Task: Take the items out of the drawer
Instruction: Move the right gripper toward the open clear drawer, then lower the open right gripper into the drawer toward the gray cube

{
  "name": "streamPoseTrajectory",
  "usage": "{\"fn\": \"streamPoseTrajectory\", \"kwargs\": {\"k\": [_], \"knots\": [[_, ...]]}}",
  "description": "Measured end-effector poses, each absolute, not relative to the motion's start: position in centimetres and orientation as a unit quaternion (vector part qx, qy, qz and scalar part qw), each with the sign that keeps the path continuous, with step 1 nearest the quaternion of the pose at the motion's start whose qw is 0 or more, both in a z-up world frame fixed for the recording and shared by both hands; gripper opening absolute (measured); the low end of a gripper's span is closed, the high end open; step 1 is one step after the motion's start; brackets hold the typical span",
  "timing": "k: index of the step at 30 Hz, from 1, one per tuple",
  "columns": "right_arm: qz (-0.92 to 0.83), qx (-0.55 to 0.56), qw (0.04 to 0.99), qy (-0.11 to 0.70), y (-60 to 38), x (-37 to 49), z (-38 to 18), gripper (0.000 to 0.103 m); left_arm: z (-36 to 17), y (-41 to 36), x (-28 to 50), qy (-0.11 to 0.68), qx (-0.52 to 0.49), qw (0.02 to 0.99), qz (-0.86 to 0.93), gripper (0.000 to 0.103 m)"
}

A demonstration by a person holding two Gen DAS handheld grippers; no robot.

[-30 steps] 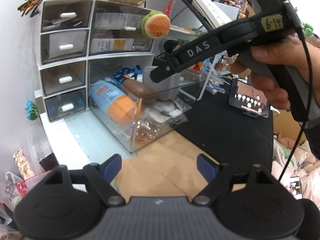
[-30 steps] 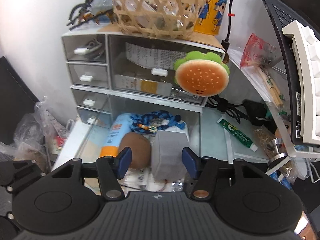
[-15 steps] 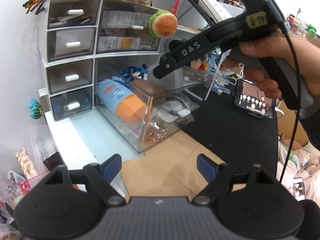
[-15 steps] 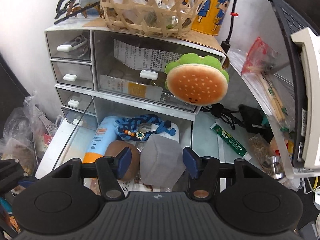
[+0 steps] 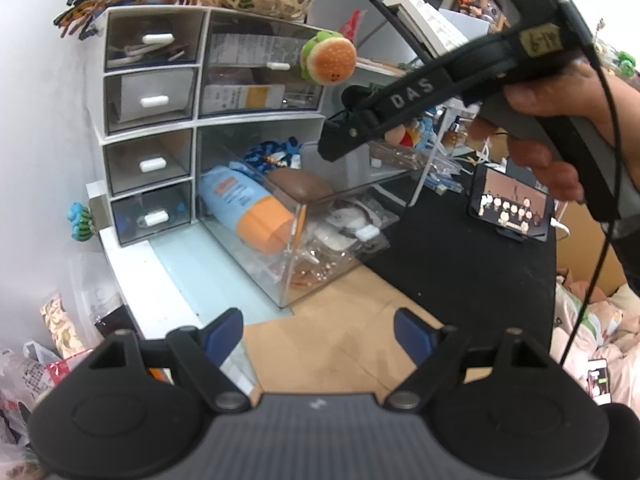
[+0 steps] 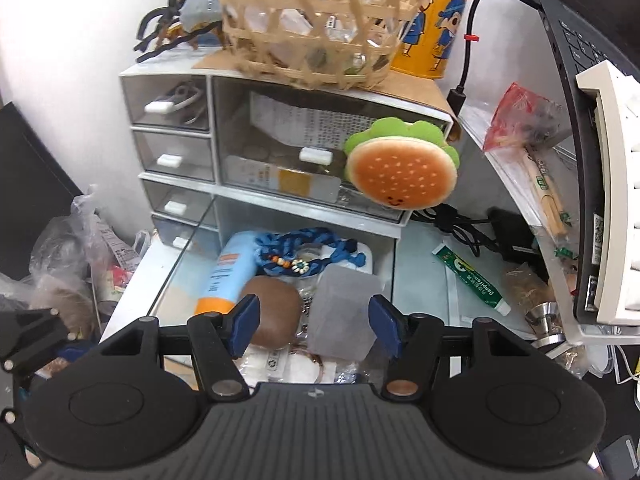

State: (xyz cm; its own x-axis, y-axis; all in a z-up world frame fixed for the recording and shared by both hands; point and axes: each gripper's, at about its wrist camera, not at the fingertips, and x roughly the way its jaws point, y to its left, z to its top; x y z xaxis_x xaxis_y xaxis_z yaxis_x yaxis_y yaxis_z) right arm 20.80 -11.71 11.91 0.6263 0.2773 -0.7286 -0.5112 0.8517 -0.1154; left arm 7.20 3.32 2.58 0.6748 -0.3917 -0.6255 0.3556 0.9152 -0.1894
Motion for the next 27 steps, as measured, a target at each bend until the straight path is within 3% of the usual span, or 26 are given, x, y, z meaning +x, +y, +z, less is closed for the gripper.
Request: {"fn": "streamPoseTrajectory", "kwargs": {"k": [11,27], "knots": [[0.197,-0.123,0.891,0.389,-12.3,21.2,12.0,0.065,2.8,3.7,7.3,0.344,-0.031,0.916,-0.201,0.085],[0.277,-0.297,0.820,0.402,-10.7,23.2,12.9,0.066,2.6,4.3,7.7,0.341,-0.034,0.917,-0.205,0.085]]}}
